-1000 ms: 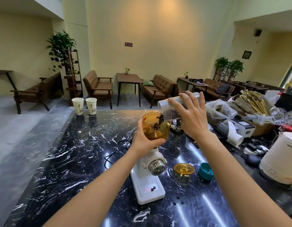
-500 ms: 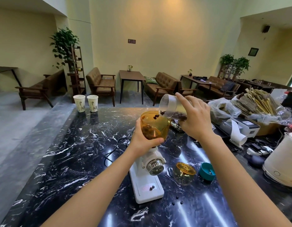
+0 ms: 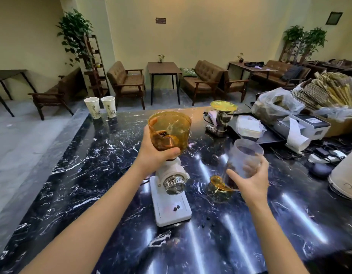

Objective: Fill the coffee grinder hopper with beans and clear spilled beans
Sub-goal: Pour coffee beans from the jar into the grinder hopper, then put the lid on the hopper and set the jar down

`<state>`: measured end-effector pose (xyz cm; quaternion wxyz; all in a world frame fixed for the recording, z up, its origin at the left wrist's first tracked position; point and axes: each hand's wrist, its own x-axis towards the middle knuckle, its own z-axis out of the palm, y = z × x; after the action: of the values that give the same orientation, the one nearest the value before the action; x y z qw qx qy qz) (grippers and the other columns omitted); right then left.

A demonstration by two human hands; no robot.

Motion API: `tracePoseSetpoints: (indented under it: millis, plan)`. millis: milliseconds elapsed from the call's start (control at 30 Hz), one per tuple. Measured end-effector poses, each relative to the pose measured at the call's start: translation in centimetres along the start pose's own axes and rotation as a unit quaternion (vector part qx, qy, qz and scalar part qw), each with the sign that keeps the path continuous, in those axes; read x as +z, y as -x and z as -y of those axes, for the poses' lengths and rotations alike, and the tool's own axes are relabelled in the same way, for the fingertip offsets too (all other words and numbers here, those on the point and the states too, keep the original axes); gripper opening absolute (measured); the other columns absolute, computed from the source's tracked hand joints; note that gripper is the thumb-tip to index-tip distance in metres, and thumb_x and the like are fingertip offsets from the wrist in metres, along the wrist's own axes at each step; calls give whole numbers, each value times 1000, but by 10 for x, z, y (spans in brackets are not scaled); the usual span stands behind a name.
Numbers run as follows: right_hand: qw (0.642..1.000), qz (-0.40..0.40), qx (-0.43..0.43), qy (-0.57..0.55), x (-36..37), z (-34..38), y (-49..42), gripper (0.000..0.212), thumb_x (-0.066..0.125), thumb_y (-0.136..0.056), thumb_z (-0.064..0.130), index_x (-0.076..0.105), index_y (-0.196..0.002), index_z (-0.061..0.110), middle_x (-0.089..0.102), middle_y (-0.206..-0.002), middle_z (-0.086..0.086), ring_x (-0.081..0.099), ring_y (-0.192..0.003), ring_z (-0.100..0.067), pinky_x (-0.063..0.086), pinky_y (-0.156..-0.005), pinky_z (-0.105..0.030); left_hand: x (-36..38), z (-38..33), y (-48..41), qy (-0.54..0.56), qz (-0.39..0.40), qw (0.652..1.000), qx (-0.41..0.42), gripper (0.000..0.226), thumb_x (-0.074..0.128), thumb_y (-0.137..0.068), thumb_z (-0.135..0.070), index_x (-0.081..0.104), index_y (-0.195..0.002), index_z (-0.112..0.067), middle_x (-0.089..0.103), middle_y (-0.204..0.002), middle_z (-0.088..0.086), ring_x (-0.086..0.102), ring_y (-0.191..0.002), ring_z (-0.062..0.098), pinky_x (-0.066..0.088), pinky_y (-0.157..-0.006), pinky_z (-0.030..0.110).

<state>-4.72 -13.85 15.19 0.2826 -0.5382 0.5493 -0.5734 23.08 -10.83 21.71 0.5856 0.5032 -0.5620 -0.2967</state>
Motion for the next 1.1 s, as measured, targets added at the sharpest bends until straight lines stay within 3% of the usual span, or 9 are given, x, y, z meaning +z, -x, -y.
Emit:
tracePoseSetpoints:
  millis: [167,467,533,600,700,767,833,933,1100]
  plan:
    - [986,-96,113,81,-45,-76,30,89,87,-58,17,33,-128,33,59,-120,-6,57,-110,-27,38,-87,-31,1,4,0,4,-3,1000,3,99,83,-50,-36,30,-133,-31,51,-126,-7,55,-110,-4,48,-80,8]
    - [976,-95,160,116,-66,-112,44,100,86,-63,16,25,-142,22,45,-141,-14,43,-128,-31,34,-105,-47,2,5,1,18,-4,1000,13,100,82,-53,-31,29,-138,-23,52,-126,-7,58,-110,1,50,-82,12]
    - [971,-168,109,131,-58,-115,65,74,79,-70,24,41,-132,14,55,-127,-19,53,-115,-35,41,-98,-48,3,5,1,16,-4,1000,14,100,82,-54,-31,29,-138,-24,52,-126,-7,57,-111,0,49,-82,12]
    - [971,-177,103,122,-39,-114,87,41,63,-77,32,56,-112,10,66,-97,-20,62,-86,-35,48,-78,-43,2,5,2,13,-3,1000,14,100,82,-54,-32,28,-138,-26,51,-127,-7,57,-111,-1,49,-83,12]
    - [964,-41,263,0,-1,-107,72,32,51,-94,26,57,-112,1,65,-88,-18,64,-77,-32,52,-76,-44,2,4,1,16,-3,1000,15,99,82,-54,-32,28,-137,-28,51,-128,-6,56,-114,3,50,-84,13]
    - [900,-1,409,-150,19,-99,42,41,41,-98,34,45,-126,4,59,-103,-23,63,-85,-36,53,-84,-50,3,3,2,14,-3,1000,17,97,82,-55,-32,29,-135,-30,51,-128,-5,57,-114,5,50,-85,15]
    - [849,28,474,-230,33,-98,13,54,37,-97,45,33,-139,11,55,-118,-30,61,-94,-41,51,-87,-50,3,4,3,18,0,1000,13,94,83,-55,-32,30,-133,-33,52,-127,-6,58,-112,3,50,-85,15]
    - [814,41,498,-298,48,-107,-14,57,40,-95,50,33,-139,13,51,-129,-29,57,-108,-44,49,-90,-52,2,6,2,17,-1,1000,10,96,84,-55,-32,30,-135,-30,52,-127,-7,58,-111,1,50,-83,13]
    - [845,6,450,-288,57,-110,-22,39,42,-100,18,42,-137,7,50,-135,-23,55,-115,-40,48,-94,-53,0,9,0,6,-3,1000,5,101,85,-53,-36,30,-137,-29,53,-128,-8,56,-114,3,50,-86,15]
